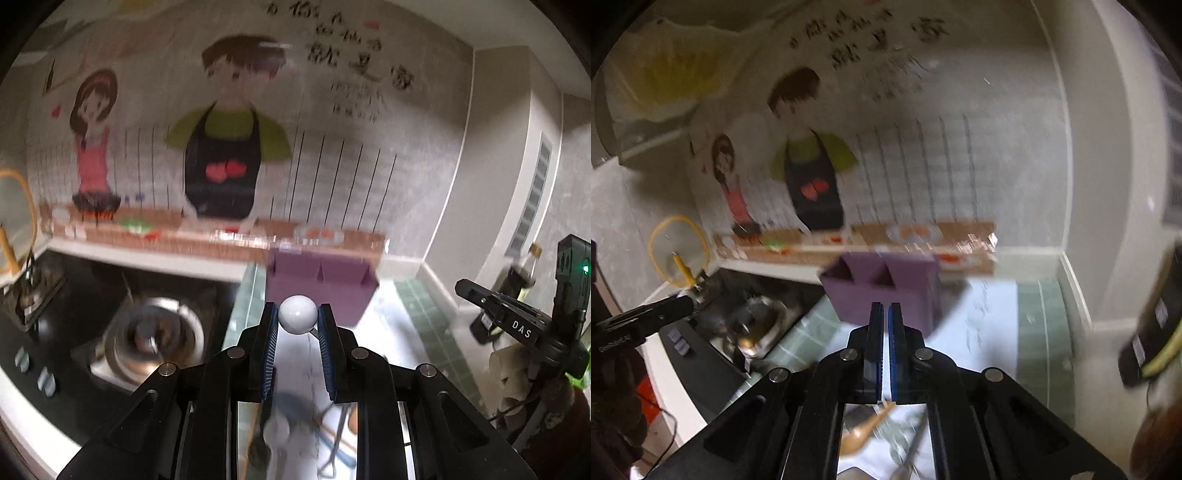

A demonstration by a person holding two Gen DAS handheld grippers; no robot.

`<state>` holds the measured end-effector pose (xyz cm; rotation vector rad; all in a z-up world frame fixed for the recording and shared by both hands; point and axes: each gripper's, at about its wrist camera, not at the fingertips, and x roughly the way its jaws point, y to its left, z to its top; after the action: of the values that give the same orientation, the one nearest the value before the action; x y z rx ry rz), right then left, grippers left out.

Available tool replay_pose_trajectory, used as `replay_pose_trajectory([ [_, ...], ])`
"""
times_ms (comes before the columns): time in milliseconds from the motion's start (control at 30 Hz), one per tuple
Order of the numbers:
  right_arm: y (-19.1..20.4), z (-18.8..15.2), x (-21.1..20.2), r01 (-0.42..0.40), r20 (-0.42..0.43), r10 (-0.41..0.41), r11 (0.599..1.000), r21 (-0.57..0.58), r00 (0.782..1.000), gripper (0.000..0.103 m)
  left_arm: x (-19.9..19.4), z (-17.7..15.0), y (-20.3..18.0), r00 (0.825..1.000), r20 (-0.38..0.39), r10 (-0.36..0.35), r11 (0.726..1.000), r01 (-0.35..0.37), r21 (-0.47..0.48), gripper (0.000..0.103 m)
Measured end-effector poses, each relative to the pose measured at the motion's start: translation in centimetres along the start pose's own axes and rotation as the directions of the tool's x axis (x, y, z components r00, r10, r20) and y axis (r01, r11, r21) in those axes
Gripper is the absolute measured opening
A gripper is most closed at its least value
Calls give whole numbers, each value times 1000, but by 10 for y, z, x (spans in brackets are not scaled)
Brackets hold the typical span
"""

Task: Organize utensils
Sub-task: 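Carry both held spoons toward the purple utensil holder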

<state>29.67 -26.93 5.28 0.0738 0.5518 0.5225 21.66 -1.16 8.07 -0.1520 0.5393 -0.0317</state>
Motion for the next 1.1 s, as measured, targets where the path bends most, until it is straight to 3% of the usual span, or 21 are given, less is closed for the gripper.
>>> replay_pose_trajectory([
  [67,2,15,8,-7,-18,6,999,-32,1000,2,2,8,2,1000,7,-8,1000,8,12,22],
  [167,-6,10,34,-41,-165,34,998,-42,986,4,9,7,6,1000,-4,-14,1000,14,17,23],
  [267,-20,-20,57,-18,-264,14,1000,-15,965,18,21,-6,15,999,-46,-12,1000,11,-13,23],
  [367,-34,-68,81,57,-385,-44,998,25,922,20,28,-20,23,996,-91,-2,999,-1,-39,23],
  [500,-40,-110,93,98,-460,-55,993,69,886,20,33,-36,28,992,-129,8,998,-16,-55,23],
  [667,-40,-126,113,152,-488,-95,985,77,868,20,36,-52,25,986,-165,16,998,-26,-60,23],
  [800,-28,-124,125,193,-454,-171,981,3,875,21,32,-59,22,984,-177,21,998,-31,-53,23],
  [900,-19,-124,129,218,-448,-234,972,-88,863,14,29,-62,21,983,-180,21,998,-31,-52,23],
  [1000,-22,-126,120,178,-445,-194,981,-78,874,11,26,-64,19,984,-180,22,998,-32,-52,23],
  [1100,-26,-119,92,137,-391,-133,990,-18,911,11,25,-65,18,983,-182,18,998,-29,-56,23],
])
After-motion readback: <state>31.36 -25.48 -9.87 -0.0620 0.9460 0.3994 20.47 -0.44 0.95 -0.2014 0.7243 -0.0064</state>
